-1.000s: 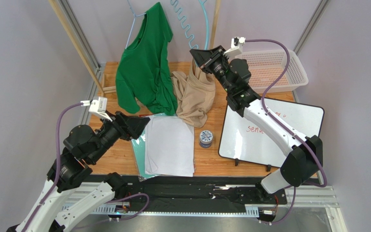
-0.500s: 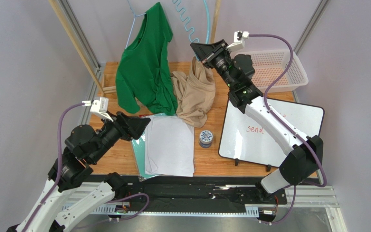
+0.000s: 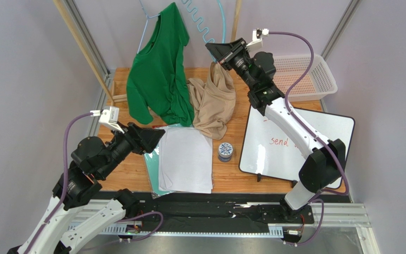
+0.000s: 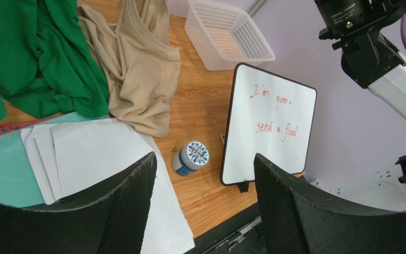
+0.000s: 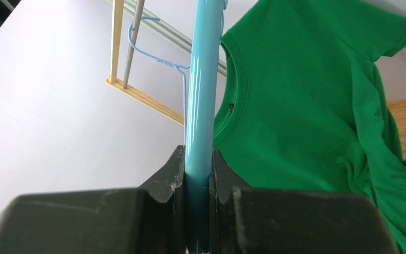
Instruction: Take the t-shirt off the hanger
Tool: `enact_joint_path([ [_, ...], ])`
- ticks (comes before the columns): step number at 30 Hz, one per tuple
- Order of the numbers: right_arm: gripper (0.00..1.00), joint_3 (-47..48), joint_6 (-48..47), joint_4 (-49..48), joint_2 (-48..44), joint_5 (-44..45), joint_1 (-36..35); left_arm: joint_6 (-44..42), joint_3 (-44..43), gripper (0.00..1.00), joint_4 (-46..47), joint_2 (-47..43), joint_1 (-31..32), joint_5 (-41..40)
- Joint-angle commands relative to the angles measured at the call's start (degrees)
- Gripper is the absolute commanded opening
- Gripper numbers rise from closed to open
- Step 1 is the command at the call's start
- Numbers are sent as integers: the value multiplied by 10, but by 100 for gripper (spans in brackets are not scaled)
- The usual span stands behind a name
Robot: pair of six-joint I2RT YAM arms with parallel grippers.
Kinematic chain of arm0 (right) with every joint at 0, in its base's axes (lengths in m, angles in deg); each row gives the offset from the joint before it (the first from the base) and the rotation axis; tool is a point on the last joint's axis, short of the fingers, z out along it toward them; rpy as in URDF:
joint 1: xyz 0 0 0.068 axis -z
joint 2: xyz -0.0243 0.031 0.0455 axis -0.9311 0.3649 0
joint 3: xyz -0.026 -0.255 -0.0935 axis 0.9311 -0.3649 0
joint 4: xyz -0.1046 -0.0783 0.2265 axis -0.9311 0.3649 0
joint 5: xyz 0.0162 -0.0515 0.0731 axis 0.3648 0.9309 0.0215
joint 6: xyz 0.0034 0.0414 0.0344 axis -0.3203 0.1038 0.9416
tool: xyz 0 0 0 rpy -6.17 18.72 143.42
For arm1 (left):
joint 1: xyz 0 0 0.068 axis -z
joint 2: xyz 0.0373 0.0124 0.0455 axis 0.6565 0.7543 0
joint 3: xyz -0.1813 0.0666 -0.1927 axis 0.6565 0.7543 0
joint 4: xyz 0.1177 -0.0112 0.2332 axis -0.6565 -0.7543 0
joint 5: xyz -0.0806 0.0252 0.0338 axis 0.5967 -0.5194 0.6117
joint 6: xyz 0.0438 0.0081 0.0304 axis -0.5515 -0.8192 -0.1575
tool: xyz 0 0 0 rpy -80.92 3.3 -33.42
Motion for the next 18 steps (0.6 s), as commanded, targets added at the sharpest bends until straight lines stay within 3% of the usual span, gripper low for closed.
enact_joint_path([
  [1,0,49,25,-41,5,-33,7,-6,0,72,3,-2,0,11],
  [7,4,103,14,50,30,-57,7,-3,-1,73,6,9,1,23],
  [9,20,103,7,73,27,-52,6,-2,-3,73,11,15,0,33],
  [16,57,107,-85,175,-8,-15,6,-1,2,73,12,32,0,41],
  [18,73,114,-130,223,-17,-8,6,3,5,73,13,33,1,42],
])
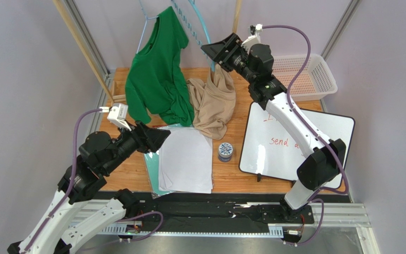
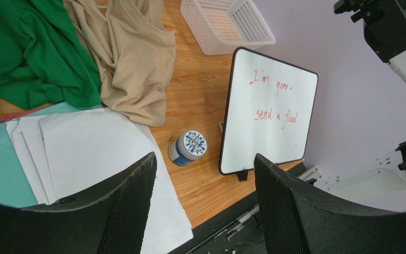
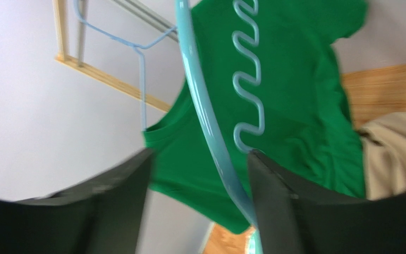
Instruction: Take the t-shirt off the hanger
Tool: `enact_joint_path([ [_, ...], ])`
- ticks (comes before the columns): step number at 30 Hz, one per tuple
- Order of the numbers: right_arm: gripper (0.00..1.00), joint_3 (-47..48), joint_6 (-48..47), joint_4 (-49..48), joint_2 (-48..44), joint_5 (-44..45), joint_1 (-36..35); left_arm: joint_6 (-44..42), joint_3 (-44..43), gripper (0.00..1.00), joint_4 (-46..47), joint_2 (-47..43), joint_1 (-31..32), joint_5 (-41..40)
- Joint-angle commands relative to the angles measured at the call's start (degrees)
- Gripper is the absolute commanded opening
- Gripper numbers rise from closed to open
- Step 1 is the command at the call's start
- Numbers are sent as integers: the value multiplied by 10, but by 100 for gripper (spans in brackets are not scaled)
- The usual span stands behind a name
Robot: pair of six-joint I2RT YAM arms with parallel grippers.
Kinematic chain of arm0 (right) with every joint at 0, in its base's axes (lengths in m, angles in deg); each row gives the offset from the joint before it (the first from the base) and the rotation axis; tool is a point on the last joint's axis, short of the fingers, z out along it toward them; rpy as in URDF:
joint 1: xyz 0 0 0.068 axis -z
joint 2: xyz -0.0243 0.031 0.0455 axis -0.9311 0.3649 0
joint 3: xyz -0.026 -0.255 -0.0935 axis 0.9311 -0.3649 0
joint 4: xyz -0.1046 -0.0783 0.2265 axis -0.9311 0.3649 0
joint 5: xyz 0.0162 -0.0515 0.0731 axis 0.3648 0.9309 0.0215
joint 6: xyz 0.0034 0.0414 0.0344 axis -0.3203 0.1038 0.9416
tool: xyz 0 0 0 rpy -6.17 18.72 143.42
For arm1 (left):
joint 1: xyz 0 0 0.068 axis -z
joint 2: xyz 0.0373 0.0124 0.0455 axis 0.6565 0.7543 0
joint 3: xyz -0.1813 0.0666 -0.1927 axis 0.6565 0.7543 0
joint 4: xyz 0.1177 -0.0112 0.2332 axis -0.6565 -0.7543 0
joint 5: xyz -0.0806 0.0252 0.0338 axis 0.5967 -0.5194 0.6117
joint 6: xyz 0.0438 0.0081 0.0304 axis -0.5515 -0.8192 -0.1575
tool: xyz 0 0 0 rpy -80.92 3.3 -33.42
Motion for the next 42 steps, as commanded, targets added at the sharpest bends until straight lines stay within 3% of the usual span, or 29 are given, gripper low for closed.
enact_joint_path([
  [1,75,38,-105,95,-43,24,2,1,5,73,15,7,1,12],
  [3,92,48,-154,138,-46,22,2,3,7,73,19,9,0,16],
  [6,99,36,-204,175,-55,19,2,3,7,73,23,14,1,16],
  [13,100,-74,-286,167,-109,40,2,3,10,73,29,19,0,21],
  [18,100,-196,-319,85,-172,44,3,-2,12,73,31,17,1,18],
  [21,100,-218,-343,80,-176,58,8,-2,16,73,32,18,1,18],
  [26,100,-226,-410,69,-110,45,8,-2,27,74,40,14,1,21],
  [32,100,-165,-434,46,-10,80,9,-17,19,75,36,17,1,26],
  [39,100,-108,-543,14,87,96,13,-39,6,75,7,1,1,13],
  [42,100,-74,-543,11,124,73,30,-47,5,76,3,-2,0,5],
])
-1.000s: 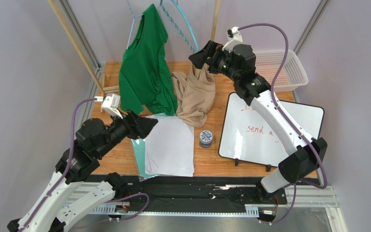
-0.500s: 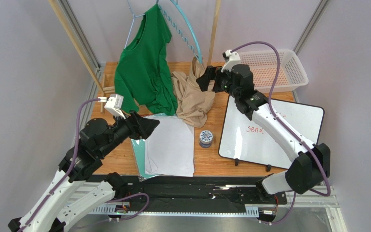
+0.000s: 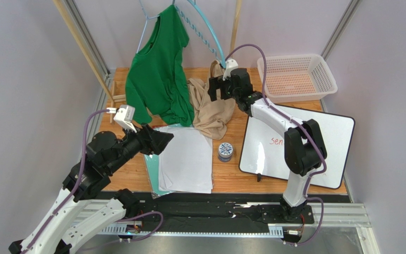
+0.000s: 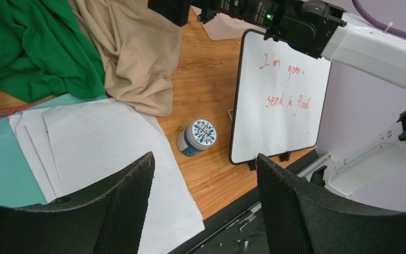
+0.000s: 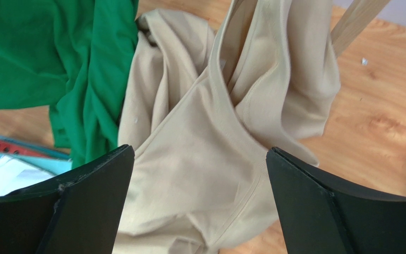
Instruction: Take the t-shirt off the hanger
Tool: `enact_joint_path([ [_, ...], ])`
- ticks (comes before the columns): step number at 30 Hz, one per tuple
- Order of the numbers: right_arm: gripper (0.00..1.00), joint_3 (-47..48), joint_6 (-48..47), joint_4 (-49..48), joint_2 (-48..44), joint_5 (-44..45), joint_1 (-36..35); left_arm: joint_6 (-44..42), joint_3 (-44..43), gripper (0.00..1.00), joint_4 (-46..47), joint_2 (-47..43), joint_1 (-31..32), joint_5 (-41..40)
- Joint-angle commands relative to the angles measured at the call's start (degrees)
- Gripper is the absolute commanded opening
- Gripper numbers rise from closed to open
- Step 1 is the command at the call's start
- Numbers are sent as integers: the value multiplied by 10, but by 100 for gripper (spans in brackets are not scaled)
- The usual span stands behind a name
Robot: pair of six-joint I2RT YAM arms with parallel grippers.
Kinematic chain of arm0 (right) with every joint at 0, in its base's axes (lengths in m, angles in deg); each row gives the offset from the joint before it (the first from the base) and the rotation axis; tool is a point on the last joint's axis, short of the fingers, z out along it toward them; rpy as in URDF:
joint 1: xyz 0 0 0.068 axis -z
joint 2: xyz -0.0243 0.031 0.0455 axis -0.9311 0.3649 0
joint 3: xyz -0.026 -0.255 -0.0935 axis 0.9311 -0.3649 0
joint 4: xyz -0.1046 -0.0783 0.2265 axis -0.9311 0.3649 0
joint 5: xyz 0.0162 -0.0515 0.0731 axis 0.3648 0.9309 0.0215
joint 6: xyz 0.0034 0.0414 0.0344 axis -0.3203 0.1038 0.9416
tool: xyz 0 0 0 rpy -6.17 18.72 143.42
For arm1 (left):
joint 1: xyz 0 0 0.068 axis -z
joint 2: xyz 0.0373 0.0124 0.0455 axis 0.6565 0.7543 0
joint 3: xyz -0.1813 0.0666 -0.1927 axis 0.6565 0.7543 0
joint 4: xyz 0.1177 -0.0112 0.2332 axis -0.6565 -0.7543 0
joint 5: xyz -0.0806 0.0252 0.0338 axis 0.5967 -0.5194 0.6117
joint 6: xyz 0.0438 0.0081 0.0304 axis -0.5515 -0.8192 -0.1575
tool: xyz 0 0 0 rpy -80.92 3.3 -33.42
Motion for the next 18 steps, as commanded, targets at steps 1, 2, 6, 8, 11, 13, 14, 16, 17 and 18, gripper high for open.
enact_joint_path([
  [1,100,75,-63,-42,45,4,23,-30,-23,76,-3,-6,1,-12],
  [2,100,85,-65,-38,54,7,27,-32,-24,76,-3,-5,1,-15],
  [6,100,123,-84,-12,99,18,29,-42,-27,76,-2,2,1,-20],
  [8,100,139,-85,-5,119,22,29,-46,-29,76,-1,8,0,-21],
  [11,99,143,-70,-5,132,22,30,-50,-33,75,0,12,1,-19],
  [13,97,142,-54,-7,138,22,29,-52,-34,76,0,14,0,-17],
  [14,95,139,-50,-7,139,19,30,-53,-35,76,0,16,0,-16],
  [16,93,140,-25,-9,147,1,29,-54,-35,76,0,17,1,-14],
  [17,91,141,-15,-10,149,-6,29,-54,-35,76,-1,18,1,-13],
  [18,88,139,-5,-11,151,-11,29,-54,-36,76,0,19,1,-12],
])
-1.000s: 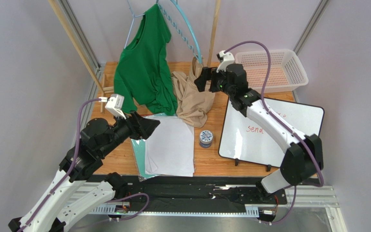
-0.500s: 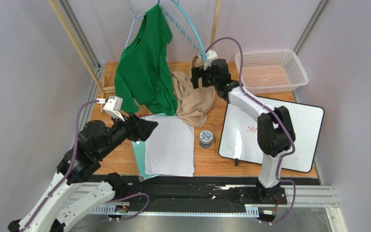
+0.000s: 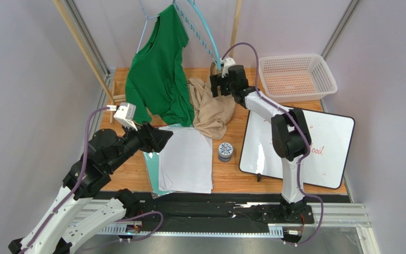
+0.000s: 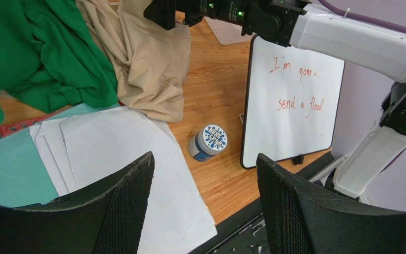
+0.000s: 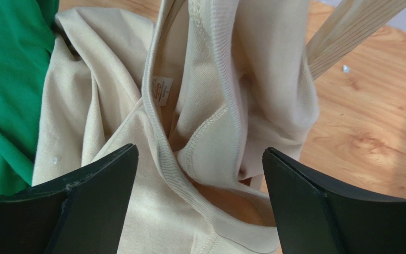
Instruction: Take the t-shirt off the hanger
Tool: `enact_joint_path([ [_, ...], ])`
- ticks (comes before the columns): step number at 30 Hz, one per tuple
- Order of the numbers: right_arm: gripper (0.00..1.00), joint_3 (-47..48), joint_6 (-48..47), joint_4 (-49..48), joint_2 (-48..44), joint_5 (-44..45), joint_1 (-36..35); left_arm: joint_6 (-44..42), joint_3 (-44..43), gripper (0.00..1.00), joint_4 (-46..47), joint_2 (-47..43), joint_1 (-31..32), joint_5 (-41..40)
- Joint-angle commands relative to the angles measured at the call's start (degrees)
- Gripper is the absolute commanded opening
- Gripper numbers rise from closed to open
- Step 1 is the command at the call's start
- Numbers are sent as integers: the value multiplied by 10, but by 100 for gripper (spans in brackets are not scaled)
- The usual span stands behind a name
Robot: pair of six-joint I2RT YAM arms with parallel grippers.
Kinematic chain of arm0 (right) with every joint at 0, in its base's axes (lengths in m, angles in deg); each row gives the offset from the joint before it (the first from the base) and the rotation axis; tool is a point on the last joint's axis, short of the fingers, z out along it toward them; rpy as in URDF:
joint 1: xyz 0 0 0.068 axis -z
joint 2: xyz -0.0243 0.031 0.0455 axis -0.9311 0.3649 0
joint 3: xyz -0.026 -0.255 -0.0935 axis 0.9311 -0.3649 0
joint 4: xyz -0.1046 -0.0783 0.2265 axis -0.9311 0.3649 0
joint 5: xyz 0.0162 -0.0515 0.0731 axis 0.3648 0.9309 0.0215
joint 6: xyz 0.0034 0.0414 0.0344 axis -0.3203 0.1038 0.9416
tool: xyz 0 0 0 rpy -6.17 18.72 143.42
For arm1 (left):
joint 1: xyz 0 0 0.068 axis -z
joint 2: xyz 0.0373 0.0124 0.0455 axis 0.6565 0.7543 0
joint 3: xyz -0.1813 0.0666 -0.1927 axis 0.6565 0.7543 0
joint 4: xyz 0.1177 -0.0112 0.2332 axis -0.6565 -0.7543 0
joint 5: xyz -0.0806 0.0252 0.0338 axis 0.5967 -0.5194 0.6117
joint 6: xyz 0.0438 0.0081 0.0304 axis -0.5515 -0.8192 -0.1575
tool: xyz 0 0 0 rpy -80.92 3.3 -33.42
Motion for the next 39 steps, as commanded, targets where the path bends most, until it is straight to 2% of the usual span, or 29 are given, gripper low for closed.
enact_joint_path([
  [1,87,20,44,-21,11,-26,-2,-17,-22,76,1,6,0,5],
  [4,80,25,60,-17,21,-6,-2,-14,-23,76,-1,6,0,10],
  [7,66,36,69,-7,30,15,-2,-10,-26,76,-4,1,1,12],
  [8,57,40,73,-3,31,35,-2,-10,-26,76,-5,0,0,12],
  [10,51,44,80,4,29,57,-2,-8,-28,76,-8,-3,0,13],
  [11,37,43,81,6,23,58,-2,-6,-29,76,-8,-3,0,14],
  [17,0,22,110,5,-38,40,-2,4,-34,75,-12,-9,1,23],
  [22,0,-36,131,-19,-138,44,1,-3,-45,75,-37,-20,1,-3],
  [30,0,-44,212,18,-273,36,60,-1,-50,75,-39,-27,0,0],
  [35,0,-6,260,22,-330,29,102,0,-49,75,-34,-22,1,9],
  [39,0,78,239,49,-339,57,134,-1,-48,75,-30,-19,1,11],
])
